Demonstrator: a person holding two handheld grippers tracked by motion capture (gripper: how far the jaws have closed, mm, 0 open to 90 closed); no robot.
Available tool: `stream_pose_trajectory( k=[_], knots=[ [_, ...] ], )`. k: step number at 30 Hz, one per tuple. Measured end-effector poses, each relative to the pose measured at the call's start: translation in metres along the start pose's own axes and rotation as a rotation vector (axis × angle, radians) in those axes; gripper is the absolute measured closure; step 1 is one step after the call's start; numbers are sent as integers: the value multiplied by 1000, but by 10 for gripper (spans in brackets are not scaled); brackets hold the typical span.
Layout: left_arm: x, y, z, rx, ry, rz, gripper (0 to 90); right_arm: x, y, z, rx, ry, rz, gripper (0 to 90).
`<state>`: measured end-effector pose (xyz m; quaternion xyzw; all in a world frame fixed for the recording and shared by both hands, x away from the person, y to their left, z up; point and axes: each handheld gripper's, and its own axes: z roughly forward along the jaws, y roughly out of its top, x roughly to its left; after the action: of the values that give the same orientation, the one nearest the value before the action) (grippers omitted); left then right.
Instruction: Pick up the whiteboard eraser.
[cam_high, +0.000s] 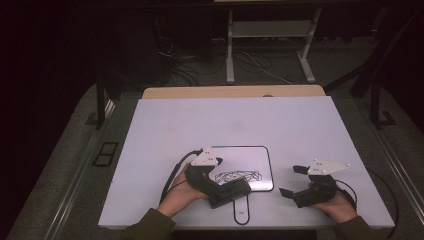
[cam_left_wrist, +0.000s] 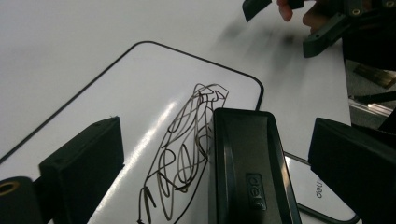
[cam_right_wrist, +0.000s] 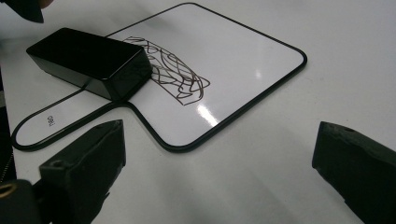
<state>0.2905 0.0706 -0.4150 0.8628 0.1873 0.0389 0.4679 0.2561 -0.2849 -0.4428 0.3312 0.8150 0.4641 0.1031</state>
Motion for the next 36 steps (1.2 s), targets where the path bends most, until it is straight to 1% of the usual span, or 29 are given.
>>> stream_pose_trajectory(
  k=[3, 5, 10, 14, 18, 20, 23, 26, 27, 28, 33, 34, 36],
  knots=[
    [-3, -1, 3, 27, -9, 13, 63, 0, 0, 0, 3, 0, 0, 18],
    [-5, -2, 5, 43, -14, 21, 104, 0, 0, 0, 3, 0, -1, 18],
    [-11, -3, 11, 69, -31, 30, 130, 0, 0, 0, 6, -1, -1, 18],
    [-15, -4, 16, 111, -33, 50, 148, 0, -1, 0, 8, -1, 0, 18],
    [-18, -5, 19, 143, -30, 68, 168, 0, -1, 0, 8, -3, -2, 18],
    [-19, -5, 21, 155, -30, 72, 203, 0, -1, 0, 7, -5, -2, 18],
    [-21, -6, 23, 177, -23, 73, 218, 0, -1, 0, 8, -5, -2, 18],
    [-22, -8, 25, 185, -25, 69, 237, 0, -1, 0, 8, -6, -1, 18],
    [-22, -8, 25, 204, -29, 83, 249, 0, -1, 0, 9, -7, 0, 18],
    [-23, -8, 26, 198, -27, 74, 249, 0, -1, 0, 9, -7, 0, 18],
    [-24, -9, 27, 230, -16, 102, 276, 0, -1, 0, 10, -7, -2, 18],
    [-24, -9, 27, 241, -12, 101, 292, 0, -1, 0, 10, -8, -2, 18],
    [-24, -10, 27, 241, -11, 97, 299, 0, -1, 0, 10, -8, -2, 18]
  ],
)
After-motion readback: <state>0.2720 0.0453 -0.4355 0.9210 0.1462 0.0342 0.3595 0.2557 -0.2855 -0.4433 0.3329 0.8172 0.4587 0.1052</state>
